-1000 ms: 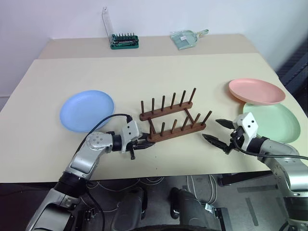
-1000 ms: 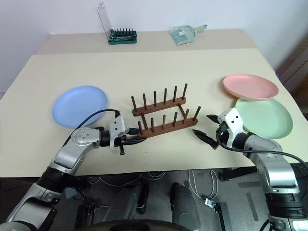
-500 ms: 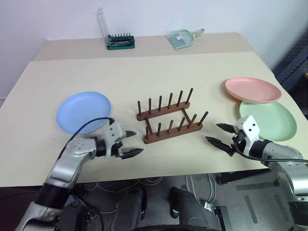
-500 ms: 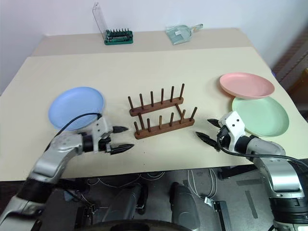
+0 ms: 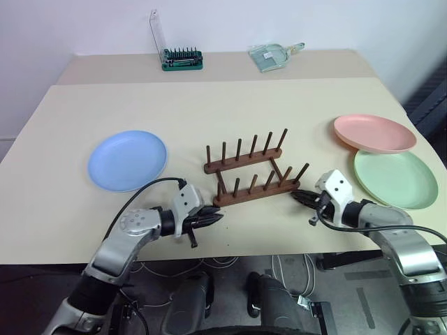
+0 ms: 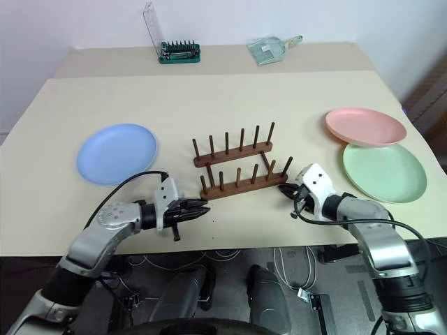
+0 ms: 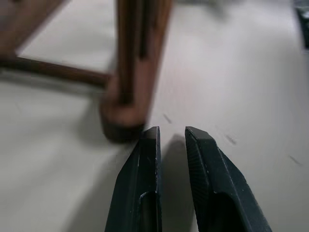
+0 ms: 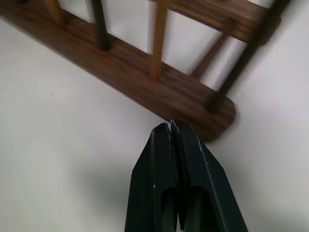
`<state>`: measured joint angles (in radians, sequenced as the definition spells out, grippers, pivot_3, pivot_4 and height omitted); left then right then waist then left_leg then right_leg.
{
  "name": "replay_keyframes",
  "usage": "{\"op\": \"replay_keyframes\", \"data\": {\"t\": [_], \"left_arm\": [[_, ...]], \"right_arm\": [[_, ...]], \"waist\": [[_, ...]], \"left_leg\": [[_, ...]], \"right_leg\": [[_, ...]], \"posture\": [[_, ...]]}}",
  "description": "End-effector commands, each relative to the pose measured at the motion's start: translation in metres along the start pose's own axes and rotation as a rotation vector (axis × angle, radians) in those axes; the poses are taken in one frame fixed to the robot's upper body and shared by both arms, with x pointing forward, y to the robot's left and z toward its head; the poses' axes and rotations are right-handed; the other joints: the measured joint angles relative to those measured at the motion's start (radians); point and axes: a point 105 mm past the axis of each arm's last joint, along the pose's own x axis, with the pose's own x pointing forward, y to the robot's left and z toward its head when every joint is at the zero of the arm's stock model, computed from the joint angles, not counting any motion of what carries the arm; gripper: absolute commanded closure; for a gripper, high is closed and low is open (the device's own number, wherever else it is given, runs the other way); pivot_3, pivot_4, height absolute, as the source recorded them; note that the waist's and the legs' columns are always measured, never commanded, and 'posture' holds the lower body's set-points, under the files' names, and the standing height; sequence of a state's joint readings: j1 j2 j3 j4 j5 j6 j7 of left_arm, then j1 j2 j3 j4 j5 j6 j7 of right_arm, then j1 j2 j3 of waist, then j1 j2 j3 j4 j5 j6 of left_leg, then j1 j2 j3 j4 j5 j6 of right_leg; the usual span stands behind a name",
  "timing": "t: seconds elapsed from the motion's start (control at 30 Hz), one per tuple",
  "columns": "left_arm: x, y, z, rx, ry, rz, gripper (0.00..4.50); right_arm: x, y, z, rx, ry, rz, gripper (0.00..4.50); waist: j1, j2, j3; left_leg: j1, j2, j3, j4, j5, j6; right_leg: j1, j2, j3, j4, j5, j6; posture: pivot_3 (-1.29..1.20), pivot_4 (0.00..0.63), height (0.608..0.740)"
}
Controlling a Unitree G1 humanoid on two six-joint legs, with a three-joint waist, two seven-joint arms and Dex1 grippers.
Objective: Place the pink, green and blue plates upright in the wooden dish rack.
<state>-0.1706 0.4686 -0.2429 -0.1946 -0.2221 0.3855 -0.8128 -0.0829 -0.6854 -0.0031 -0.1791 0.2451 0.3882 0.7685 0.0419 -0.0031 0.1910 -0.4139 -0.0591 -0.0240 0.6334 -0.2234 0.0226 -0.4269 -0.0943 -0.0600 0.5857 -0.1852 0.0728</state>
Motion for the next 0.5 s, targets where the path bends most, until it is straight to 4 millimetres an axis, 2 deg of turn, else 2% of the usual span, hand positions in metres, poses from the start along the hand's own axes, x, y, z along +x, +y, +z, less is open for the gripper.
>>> {"op": "replay_keyframes", "data": {"t": [0.03,0.2,0.5], "left_arm": [[-0.002,0.02,-0.013,-0.005,0.048,0.13,3.65],[-0.001,0.039,-0.019,0.023,0.069,0.232,3.65],[0.004,0.047,-0.018,0.025,0.052,0.263,3.65]], "right_arm": [[0.007,-0.003,0.003,-0.022,-0.002,-0.03,4.47],[0.018,-0.009,0.005,-0.044,-0.002,-0.063,4.47],[0.022,-0.015,0.007,-0.063,-0.012,-0.082,4.47]], "waist": [[-0.001,0.0,0.0],[-0.005,-0.001,-0.001],[-0.004,-0.001,-0.004]], "left_leg": [[0.0,0.0,0.0,0.0,-0.001,-0.001],[0.004,0.002,0.001,0.0,-0.001,-0.002],[0.005,0.003,0.003,0.0,-0.001,-0.001]], "right_leg": [[0.0,0.0,0.0,0.0,0.0,0.0],[0.003,0.001,0.0,0.0,0.0,0.0],[0.003,0.001,-0.001,0.0,0.001,-0.001]], "posture": [[0.0,0.15,0.74],[0.0,0.15,0.74],[0.0,0.15,0.74]]}}
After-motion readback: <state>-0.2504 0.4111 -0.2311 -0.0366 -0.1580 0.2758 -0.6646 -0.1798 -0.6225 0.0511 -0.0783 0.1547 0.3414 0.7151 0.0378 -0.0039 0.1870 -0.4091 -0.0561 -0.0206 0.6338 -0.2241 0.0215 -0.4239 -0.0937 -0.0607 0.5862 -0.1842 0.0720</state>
